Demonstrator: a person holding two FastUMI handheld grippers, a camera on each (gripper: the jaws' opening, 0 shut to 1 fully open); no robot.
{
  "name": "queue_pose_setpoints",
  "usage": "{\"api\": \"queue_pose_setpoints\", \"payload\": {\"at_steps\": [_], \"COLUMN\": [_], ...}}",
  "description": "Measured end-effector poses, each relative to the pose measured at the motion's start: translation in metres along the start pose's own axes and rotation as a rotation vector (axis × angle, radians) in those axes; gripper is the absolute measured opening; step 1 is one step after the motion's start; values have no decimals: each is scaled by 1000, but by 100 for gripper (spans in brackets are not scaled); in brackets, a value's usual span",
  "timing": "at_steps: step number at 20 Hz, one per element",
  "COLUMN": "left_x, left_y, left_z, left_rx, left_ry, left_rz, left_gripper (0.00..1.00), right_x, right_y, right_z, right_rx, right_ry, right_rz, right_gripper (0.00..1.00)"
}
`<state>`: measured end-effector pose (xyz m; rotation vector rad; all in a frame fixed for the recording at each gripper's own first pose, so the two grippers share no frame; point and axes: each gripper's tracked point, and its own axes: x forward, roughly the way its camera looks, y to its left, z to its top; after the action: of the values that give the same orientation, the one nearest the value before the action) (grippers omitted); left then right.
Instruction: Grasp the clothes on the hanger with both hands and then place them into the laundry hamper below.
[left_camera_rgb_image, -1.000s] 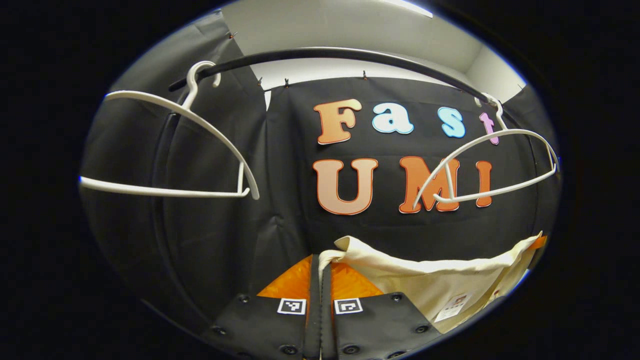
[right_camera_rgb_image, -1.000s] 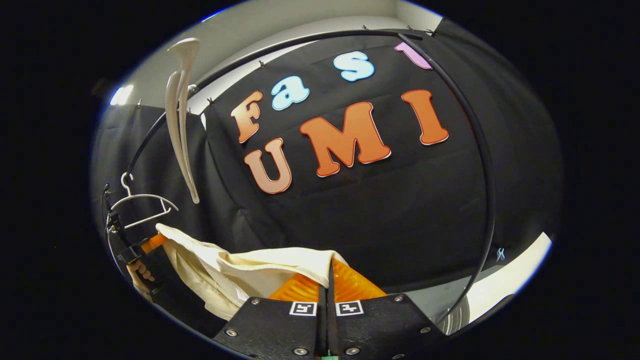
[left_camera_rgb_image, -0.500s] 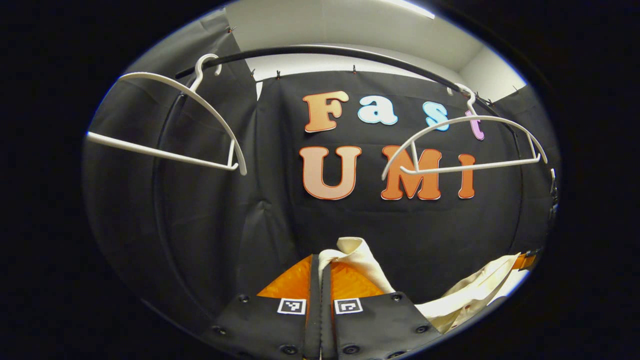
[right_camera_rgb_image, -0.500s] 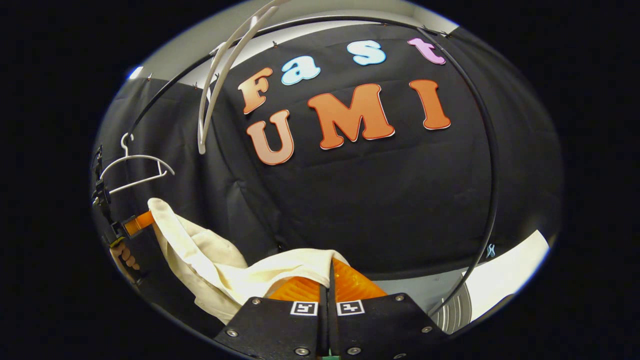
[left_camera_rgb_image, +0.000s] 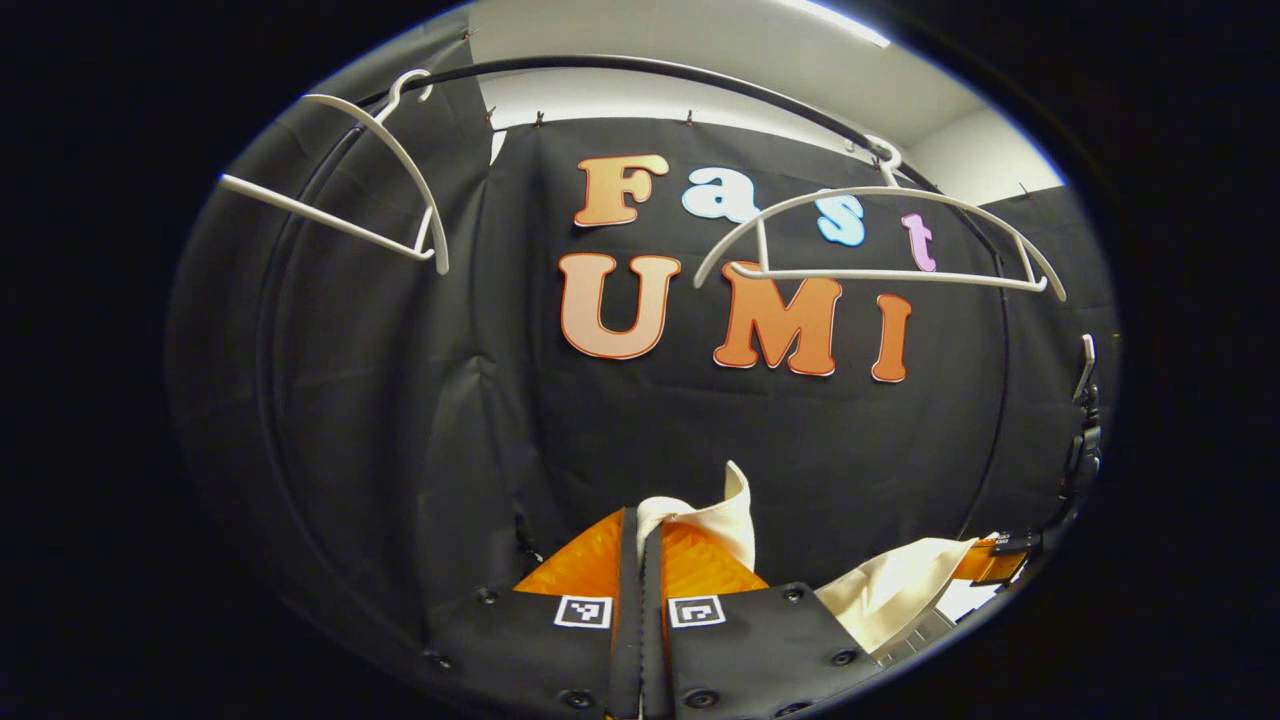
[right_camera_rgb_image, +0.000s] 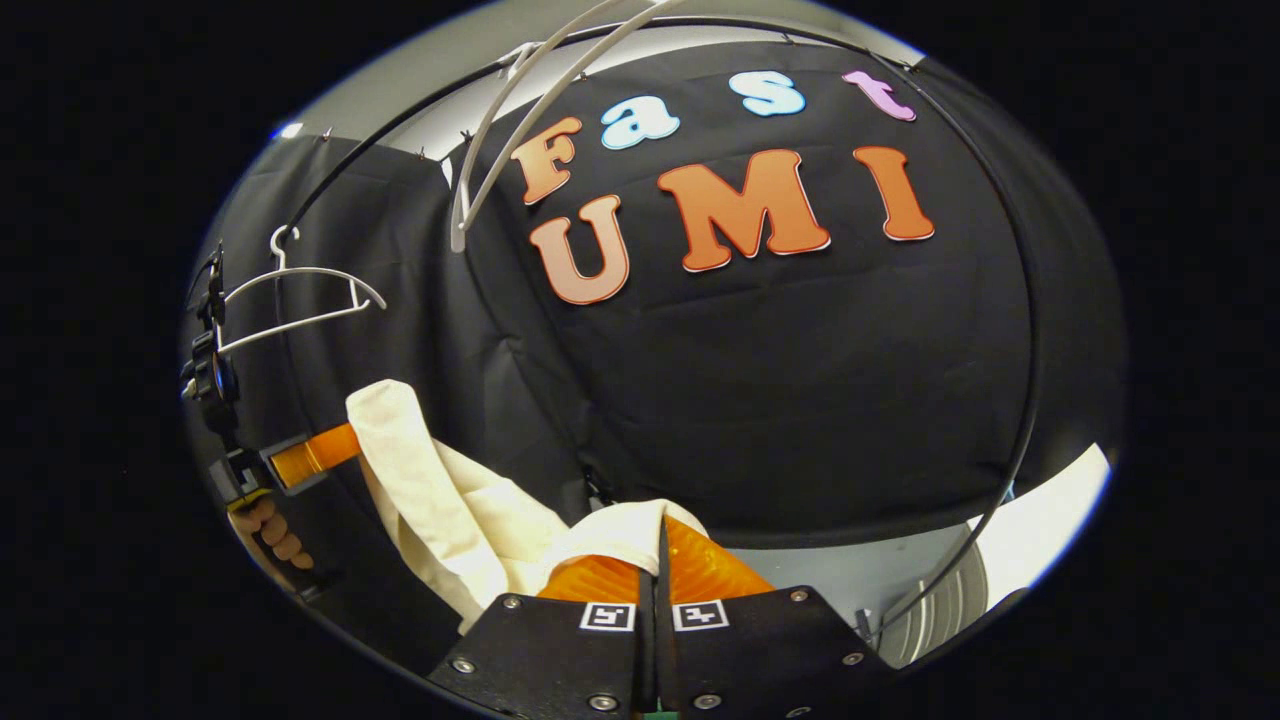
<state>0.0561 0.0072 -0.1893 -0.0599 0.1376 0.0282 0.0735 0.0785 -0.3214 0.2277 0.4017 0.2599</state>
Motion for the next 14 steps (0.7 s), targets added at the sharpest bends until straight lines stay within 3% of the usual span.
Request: {"api": "queue_pose_setpoints", "payload": {"at_steps": [7, 14], "left_x": [0, 0], "left_y": [-34, -53], "left_z": [-71, -158], "left_rx": [11, -37], "left_ry": [70, 169], "left_rz": [-50, -79], "left_gripper": [7, 7], "right_x": [21, 36], "right_y": [15, -10], "right_z": [-76, -151], "right_rx": [3, 30], "right_ry": [49, 97], "right_rz": [21, -8], "right_gripper": [0, 0]}}
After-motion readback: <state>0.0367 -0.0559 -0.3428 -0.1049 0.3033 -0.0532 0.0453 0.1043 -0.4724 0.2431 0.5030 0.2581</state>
